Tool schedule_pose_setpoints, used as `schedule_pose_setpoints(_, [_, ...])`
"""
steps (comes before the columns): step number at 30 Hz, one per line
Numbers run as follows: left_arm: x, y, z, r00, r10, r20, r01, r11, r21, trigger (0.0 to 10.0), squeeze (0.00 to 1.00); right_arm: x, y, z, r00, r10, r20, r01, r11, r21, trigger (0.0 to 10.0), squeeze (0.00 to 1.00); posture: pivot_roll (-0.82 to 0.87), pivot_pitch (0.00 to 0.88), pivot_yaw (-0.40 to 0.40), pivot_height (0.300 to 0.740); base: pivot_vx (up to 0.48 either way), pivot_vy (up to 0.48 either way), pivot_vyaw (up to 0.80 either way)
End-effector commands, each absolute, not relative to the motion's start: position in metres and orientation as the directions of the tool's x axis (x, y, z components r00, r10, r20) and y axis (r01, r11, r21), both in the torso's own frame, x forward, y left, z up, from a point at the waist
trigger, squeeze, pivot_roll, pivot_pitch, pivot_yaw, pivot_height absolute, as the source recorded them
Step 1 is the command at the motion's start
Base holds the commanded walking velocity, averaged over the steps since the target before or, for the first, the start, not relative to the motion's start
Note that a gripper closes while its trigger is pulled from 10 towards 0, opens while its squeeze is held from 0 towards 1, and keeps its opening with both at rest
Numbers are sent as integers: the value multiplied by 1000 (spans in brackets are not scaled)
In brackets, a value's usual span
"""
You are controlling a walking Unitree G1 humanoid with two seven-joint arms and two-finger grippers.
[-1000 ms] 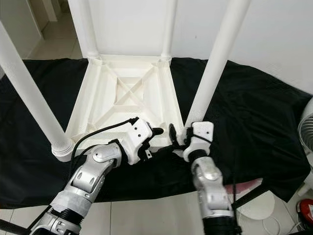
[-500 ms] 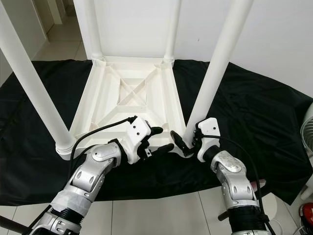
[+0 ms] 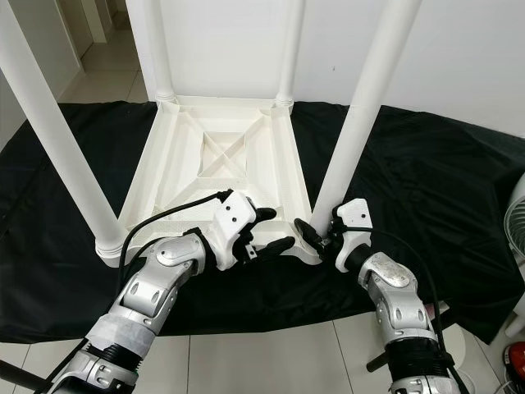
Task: Building children table
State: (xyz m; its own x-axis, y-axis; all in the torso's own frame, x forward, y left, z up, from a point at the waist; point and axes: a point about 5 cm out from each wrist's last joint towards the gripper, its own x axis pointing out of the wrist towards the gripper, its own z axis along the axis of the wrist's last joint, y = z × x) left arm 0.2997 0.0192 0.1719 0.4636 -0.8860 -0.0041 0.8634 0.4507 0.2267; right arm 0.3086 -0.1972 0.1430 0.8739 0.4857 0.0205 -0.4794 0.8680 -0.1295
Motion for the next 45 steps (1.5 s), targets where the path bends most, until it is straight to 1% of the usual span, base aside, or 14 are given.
schedule_pose_setpoints(1, [304, 21, 170, 535, -845, -6, 826, 521, 215, 10000, 0, 307, -194, 134, 911, 411, -12, -410, 905, -114, 9137, 0, 3, 34, -17, 740, 0, 0, 0])
schedule_pose_setpoints(2, [304, 21, 169, 538, -843, -6, 824, 524, 216, 10000, 0, 307, -193, 133, 918, 396, -10, -395, 912, -109, 9137, 0, 3, 34, -17, 740, 0, 0, 0])
schedule_pose_setpoints(3, [305, 22, 169, 542, -841, -7, 822, 528, 215, 10000, 0, 306, -189, 134, 928, 372, 2, -370, 924, -93, 10000, 0, 4, 35, -17, 740, 0, 0, 0])
schedule_pose_setpoints(10, [305, 24, 168, 547, -837, -9, 819, 533, 212, 10000, 0, 303, -174, 136, 958, 283, 39, -281, 958, -60, 10000, 0, 11, 38, -23, 740, 0, 0, 0])
schedule_pose_setpoints(12, [305, 28, 165, 565, -825, -15, 810, 550, 203, 10000, 0, 302, -164, 133, 997, 66, 36, -66, 998, 16, 10000, 0, 10, 38, -23, 740, 0, 0, 0])
schedule_pose_setpoints(13, [305, 28, 165, 565, -825, -15, 810, 550, 203, 10000, 0, 302, -164, 133, 997, 66, 36, -66, 998, 16, 10000, 0, 10, 38, -23, 740, 0, 0, 0])
schedule_pose_setpoints(15, [308, 33, 161, 596, -803, -26, 790, 580, 197, 10000, 0, 300, -158, 131, 995, -93, 39, 92, 996, 19, 10000, 0, 9, 39, -24, 740, 0, 0, 0])
schedule_pose_setpoints(20, [307, 35, 160, 608, -793, -26, 783, 595, 182, 10000, 0, 302, -147, 132, 988, -153, 27, 151, 985, 86, 10000, 0, 14, 39, -26, 740, 0, 0, 0])
schedule_pose_setpoints(26, [308, 36, 160, 616, -788, -23, 778, 602, 180, 10000, 0, 303, -144, 138, 994, -98, 54, 95, 994, 49, 10000, 0, 17, 41, -31, 740, 0, 0, 0])
schedule_pose_setpoints(28, [309, 38, 161, 620, -784, -22, 774, 607, 182, 10000, 0, 302, -149, 140, 993, -96, 72, 93, 995, 35, 10000, 1000, 17, 42, -33, 740, 0, 0, 0])
schedule_pose_setpoints(40, [310, 40, 160, 630, -776, -27, 766, 616, 181, 10000, 0, 301, -169, 144, 989, 41, 140, -37, 999, -33, 10000, 1000, 21, 41, -35, 740, 0, 0, 0])
schedule_pose_setpoints(42, [310, 40, 160, 630, -776, -27, 766, 616, 181, 10000, 0, 301, -172, 144, 988, 75, 137, -71, 997, -36, 10000, 929, 20, 41, -33, 740, 0, 0, 0])
schedule_pose_setpoints(43, [309, 40, 160, 629, -777, -28, 767, 615, 182, 10000, 0, 301, -175, 145, 983, 126, 136, -120, 992, -49, 10000, 0, 20, 41, -33, 740, 0, 0, 0])
schedule_pose_setpoints(45, [310, 39, 161, 627, -778, -28, 769, 613, 183, 10000, 0, 303, -184, 149, 965, 220, 141, -205, 973, -110, 10000, 0, 14, 40, -25, 740, 0, 0, 0])
